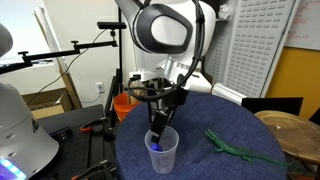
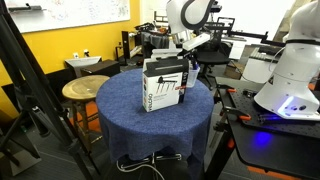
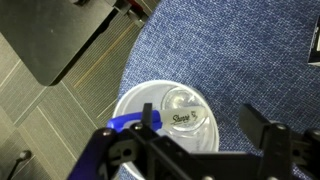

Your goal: Move the cup forward on the table

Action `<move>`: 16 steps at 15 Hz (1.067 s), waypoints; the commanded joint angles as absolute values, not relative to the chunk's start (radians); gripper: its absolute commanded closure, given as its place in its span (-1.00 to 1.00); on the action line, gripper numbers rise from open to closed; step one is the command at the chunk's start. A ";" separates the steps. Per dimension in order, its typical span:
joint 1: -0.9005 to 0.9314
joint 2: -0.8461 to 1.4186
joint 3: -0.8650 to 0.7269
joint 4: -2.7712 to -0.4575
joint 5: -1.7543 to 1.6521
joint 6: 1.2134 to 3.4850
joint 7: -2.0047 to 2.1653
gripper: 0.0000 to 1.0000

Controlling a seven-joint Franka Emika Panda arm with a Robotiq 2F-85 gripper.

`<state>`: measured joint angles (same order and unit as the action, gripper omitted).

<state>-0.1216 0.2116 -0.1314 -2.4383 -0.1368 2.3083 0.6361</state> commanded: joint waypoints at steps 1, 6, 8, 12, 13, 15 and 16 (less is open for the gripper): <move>-0.085 0.255 -0.155 -2.399 -0.143 2.303 0.672 -0.17; -0.067 0.262 -0.167 -2.389 -0.137 2.304 0.669 0.59; -0.063 0.245 -0.171 -2.396 -0.136 2.310 0.667 0.90; -0.050 0.188 -0.174 -2.424 -0.153 2.324 0.680 1.00; -0.048 0.167 -0.172 -2.432 -0.157 2.325 0.679 0.98; -0.045 0.117 -0.166 -2.442 -0.156 2.320 0.676 0.98; -0.045 0.088 -0.162 -2.444 -0.155 2.319 0.674 0.98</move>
